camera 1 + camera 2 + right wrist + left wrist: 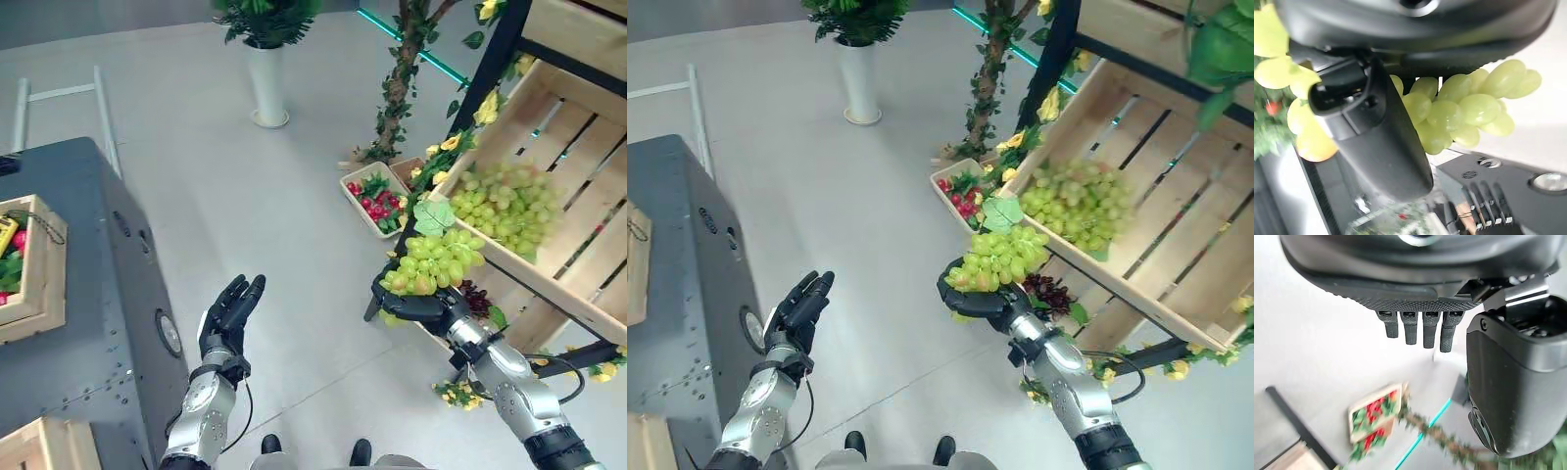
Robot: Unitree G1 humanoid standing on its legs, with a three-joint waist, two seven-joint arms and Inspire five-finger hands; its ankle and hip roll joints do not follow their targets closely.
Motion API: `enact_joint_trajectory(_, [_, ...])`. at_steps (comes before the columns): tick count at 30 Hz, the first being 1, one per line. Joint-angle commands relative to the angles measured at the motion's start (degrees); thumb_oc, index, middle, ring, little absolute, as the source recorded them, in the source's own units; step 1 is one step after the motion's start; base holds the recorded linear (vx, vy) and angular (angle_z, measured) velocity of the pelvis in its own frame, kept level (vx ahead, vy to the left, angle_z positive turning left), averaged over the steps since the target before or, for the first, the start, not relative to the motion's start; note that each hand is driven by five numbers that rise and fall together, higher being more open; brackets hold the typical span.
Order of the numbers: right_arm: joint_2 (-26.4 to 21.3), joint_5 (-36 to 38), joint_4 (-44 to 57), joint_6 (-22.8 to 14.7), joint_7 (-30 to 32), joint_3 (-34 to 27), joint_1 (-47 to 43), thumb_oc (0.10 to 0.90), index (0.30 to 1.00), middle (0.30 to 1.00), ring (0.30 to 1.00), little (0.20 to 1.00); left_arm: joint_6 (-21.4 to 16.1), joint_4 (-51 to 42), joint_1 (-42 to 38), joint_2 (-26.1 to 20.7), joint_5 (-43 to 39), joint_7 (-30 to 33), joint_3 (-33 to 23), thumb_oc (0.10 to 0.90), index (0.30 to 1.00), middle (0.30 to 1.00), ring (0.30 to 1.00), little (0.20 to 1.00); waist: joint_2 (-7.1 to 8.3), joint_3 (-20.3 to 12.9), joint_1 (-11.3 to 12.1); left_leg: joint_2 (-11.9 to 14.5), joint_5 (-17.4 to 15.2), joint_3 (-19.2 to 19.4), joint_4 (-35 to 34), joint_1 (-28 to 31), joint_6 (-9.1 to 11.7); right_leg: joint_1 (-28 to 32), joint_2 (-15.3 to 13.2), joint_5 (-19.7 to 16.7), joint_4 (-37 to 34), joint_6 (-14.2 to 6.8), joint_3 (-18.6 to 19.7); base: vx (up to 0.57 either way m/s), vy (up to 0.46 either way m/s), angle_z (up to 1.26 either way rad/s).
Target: Pick up the fruits from the basket on one side to the basket on the other side
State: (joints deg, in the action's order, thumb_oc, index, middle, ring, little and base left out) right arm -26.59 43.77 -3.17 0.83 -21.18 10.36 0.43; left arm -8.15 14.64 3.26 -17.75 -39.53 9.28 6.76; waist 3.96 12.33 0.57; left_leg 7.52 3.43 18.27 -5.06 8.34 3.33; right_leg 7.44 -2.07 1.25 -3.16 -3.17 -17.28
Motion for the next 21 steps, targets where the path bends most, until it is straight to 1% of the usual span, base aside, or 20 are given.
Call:
enact_joint_trajectory(1, [0.8,5.6,7.8,-6.0,-6.7,-2.9,-5.3,0.400,0.300,0.300,0.300,0.300,-6.6,-3.5,-6.9,-2.8,2.7,-1.5,-1.1,0.800,0.900,0.900,0.900,0.900,-1.03,-5.4,-0.4,-4.6,-6.9,0.7,1.3,-0.8,-2.9,3.2,-4.8,1.8,0.5,-2.5,-1.5,0.00,-0.086,-0.04])
enact_joint_trajectory(2, [0.7,5.5,7.9,-6.1,-6.8,-2.9,-5.3,0.400,0.300,0.300,0.300,0.300,-6.6,-3.4,-7.3,-2.9,2.9,-1.6,-1.1,0.800,0.900,0.900,0.900,0.900,-1.09,-5.5,-0.6,-4.6,-6.9,0.7,1.1,-0.6,-2.9,3.1,-4.6,2.0,0.7,-2.4,-1.3,0.01,-0.131,-0.01])
enact_joint_trajectory(4, [0.3,6.2,9.9,-4.8,-7.6,-3.7,-5.6,0.400,0.300,0.300,0.300,0.300,-5.9,-3.9,-8.7,-2.7,3.2,-1.6,-1.0,0.800,0.900,0.900,0.900,0.900,-1.05,-6.0,-1.7,-3.9,-7.1,0.9,1.6,-0.2,-2.5,2.6,-3.6,2.8,1.3,-1.5,-0.2,0.02,-0.166,0.01])
enact_joint_trajectory(5, [0.3,6.3,10.0,-4.6,-7.8,-3.8,-5.6,0.400,0.300,0.300,0.300,0.300,-5.9,-3.9,-8.7,-2.7,3.2,-1.7,-0.9,0.800,0.900,0.900,0.900,0.900,-1.01,-6.0,-1.8,-3.7,-7.2,1.0,1.9,-0.3,-2.4,2.5,-3.5,2.9,1.4,-1.3,-0.2,0.01,-0.150,0.01])
enact_joint_trajectory(6, [0.0,7.3,10.8,-3.8,-8.6,-4.3,-5.7,0.400,0.300,0.300,0.300,0.300,-5.8,-4.0,-8.6,-2.6,3.2,-2.1,-0.9,0.800,0.900,0.900,0.900,0.900,-0.76,-6.1,-2.1,-3.2,-7.9,1.5,3.7,-0.5,-2.2,2.3,-3.2,3.0,1.7,-0.8,0.0,-0.01,-0.167,-0.01])
enact_joint_trajectory(7, [-0.3,8.3,11.8,-2.6,-9.7,-5.2,-5.8,0.400,0.300,0.300,0.300,0.300,-6.0,-4.5,-7.9,-2.4,3.6,-2.8,-1.1,0.800,0.900,0.900,0.900,0.900,-0.11,-5.9,-2.3,-2.6,-9.6,1.9,8.5,-1.7,-2.0,2.1,-3.0,2.9,1.7,0.0,0.5,-0.01,-0.188,-0.03])
enact_joint_trajectory(8, [-0.7,8.7,12.1,-2.5,-10.4,-5.5,-5.9,0.400,0.300,0.300,0.300,0.300,-6.2,-4.8,-7.4,-2.4,3.7,-3.4,-1.1,0.800,0.900,0.900,0.900,0.900,0.34,-5.6,-2.2,-2.6,-10.9,1.5,11.7,-2.7,-2.0,2.0,-2.9,2.7,1.5,0.4,1.1,-0.02,-0.197,-0.03])
enact_joint_trajectory(9, [-1.7,8.9,12.7,-2.4,-12.4,-6.2,-6.0,0.400,0.300,0.300,0.300,0.300,-7.1,-5.8,-6.1,-2.6,4.1,-3.7,-1.1,0.800,0.900,0.900,0.900,0.900,0.91,-4.8,-1.7,-1.8,-10.3,-0.9,21.2,-6.7,-1.1,2.2,-2.3,2.3,1.3,1.5,2.7,-0.02,-0.130,-0.11])
enact_joint_trajectory(10, [-2.0,9.1,12.8,-2.3,-12.9,-6.4,-6.0,0.400,0.300,0.300,0.300,0.300,-7.3,-6.1,-5.8,-2.6,4.3,-3.6,-1.1,0.800,0.900,0.900,0.900,0.900,0.94,-4.5,-1.6,-1.6,-10.0,-1.6,22.9,-7.7,-0.8,2.2,-2.1,2.2,1.2,1.8,3.1,-0.07,-0.073,-0.30])
enact_joint_trajectory(11, [-3.0,10.2,13.4,-1.8,-14.3,-6.8,-7.2,0.400,0.300,0.300,0.300,0.300,-7.7,-7.1,-5.1,-2.9,5.4,-3.3,-1.2,0.800,0.900,0.900,0.900,0.900,1.13,-3.5,-0.7,-3.0,-7.9,-5.8,22.0,-9.8,-0.9,1.8,-1.9,1.2,1.0,2.1,5.1,-0.09,0.076,-0.60])
enact_joint_trajectory(12, [-3.5,10.1,13.3,-2.3,-14.0,-5.9,-10.2,0.400,0.300,0.300,0.300,0.300,-8.3,-7.5,-5.3,-3.3,4.9,-2.9,-1.0,0.800,0.900,0.900,0.900,0.900,0.78,-2.6,0.4,-4.1,-5.0,-10.6,13.7,-9.8,-0.2,2.1,-1.7,1.1,1.1,1.3,7.3,-0.09,0.099,-0.70])
enact_joint_trajectory(13, [-3.7,10.2,13.0,-2.4,-14.1,-5.7,-11.0,0.400,0.300,0.300,0.300,0.300,-8.2,-7.5,-5.5,-3.4,4.7,-2.9,-1.0,0.800,0.900,0.900,0.900,0.900,0.79,-2.6,0.4,-3.8,-5.0,-10.7,12.3,-9.5,-0.3,2.0,-1.9,1.0,0.9,1.2,7.4,-0.04,0.139,-0.82])
enact_joint_trajectory(14, [-4.4,11.1,12.6,-2.3,-13.3,-5.2,-13.8,0.400,0.300,0.300,0.300,0.300,-8.2,-6.5,-7.0,-3.5,5.5,-2.5,-0.5,0.800,0.900,0.900,0.900,0.900,0.74,-2.6,0.3,-3.6,-5.8,-9.7,10.1,-8.2,-0.7,2.0,-2.5,0.8,0.3,0.8,6.9,-0.01,0.120,-0.84])
enact_joint_trajectory(15, [-4.9,12.4,12.9,-2.1,-12.3,-5.2,-15.3,0.400,0.300,0.300,0.300,0.300,-8.0,-5.7,-8.4,-3.6,5.9,-1.3,0.2,0.800,0.900,0.900,0.900,0.900,0.59,-3.0,0.0,-3.1,-5.5,-8.9,7.9,-6.9,-0.8,2.1,-2.9,0.9,0.0,0.5,5.8,0.01,0.125,-0.76])
enact_joint_trajectory(16, [-4.9,12.5,13.2,-1.8,-12.2,-5.3,-15.5,0.400,0.300,0.300,0.300,0.300,-7.9,-5.6,-8.8,-3.7,5.8,-1.1,0.4,0.800,0.900,0.900,0.900,0.900,0.54,-3.1,0.0,-3.1,-5.5,-9.0,7.3,-6.5,-0.8,2.1,-3.0,0.9,0.0,0.5,5.6,0.07,0.153,-0.67])
enact_joint_trajectory(17, [-5.4,13.9,15.3,-0.8,-12.4,-6.2,-15.6,0.400,0.300,0.300,0.300,0.300,-8.1,-4.6,-9.7,-4.0,5.0,-1.0,0.8,0.800,0.900,0.900,0.900,0.900,0.16,-4.0,-0.4,-3.4,-5.4,-9.6,5.0,-5.0,-1.0,1.9,-3.2,1.2,0.4,0.2,4.8,0.13,0.167,-0.52])
enact_joint_trajectory(18, [-6.0,15.4,16.7,0.0,-13.0,-7.4,-15.2,0.400,0.300,0.300,0.300,0.300,-8.8,-2.8,-9.7,-3.9,5.0,-1.6,0.3,0.800,0.900,0.900,0.900,0.900,-0.18,-4.9,-0.9,-3.3,-5.2,-9.1,2.9,-3.6,-0.9,1.9,-3.2,1.5,0.4,0.1,4.5,0.13,0.162,-0.56])
enact_joint_trajectory(19, [-6.0,15.6,16.8,0.2,-13.2,-7.6,-15.2,0.400,0.300,0.300,0.300,0.300,-8.9,-2.3,-9.7,-3.9,4.8,-1.7,0.3,0.800,0.900,0.900,0.900,0.900,-0.23,-5.1,-1.0,-3.3,-5.1,-9.0,2.4,-3.3,-0.9,1.9,-3.2,1.5,0.4,0.0,4.5,0.13,0.129,-0.43])
enact_joint_trajectory(20, [-6.0,17.2,17.4,1.4,-12.7,-8.5,-16.0,0.400,0.300,0.300,0.300,0.300,-8.7,-0.6,-9.9,-3.7,4.5,-2.2,0.0,0.800,0.900,0.900,0.900,0.900,-0.44,-5.8,-1.1,-3.4,-4.9,-9.1,0.6,-2.0,-0.9,1.9,-3.1,1.5,0.1,-0.2,4.3,0.07,0.074,-0.21])
enact_joint_trajectory(21, [-6.1,17.6,17.4,1.6,-12.6,-8.6,-16.2,0.400,0.300,0.300,0.300,0.300,-8.6,-0.4,-9.9,-3.7,4.6,-2.3,0.0,0.800,0.900,0.900,0.900,0.900,-0.48,-5.9,-1.1,-3.4,-4.9,-9.2,0.4,-1.8,-0.9,2.0,-3.1,1.6,0.1,-0.2,4.3,0.10,0.100,-0.07])
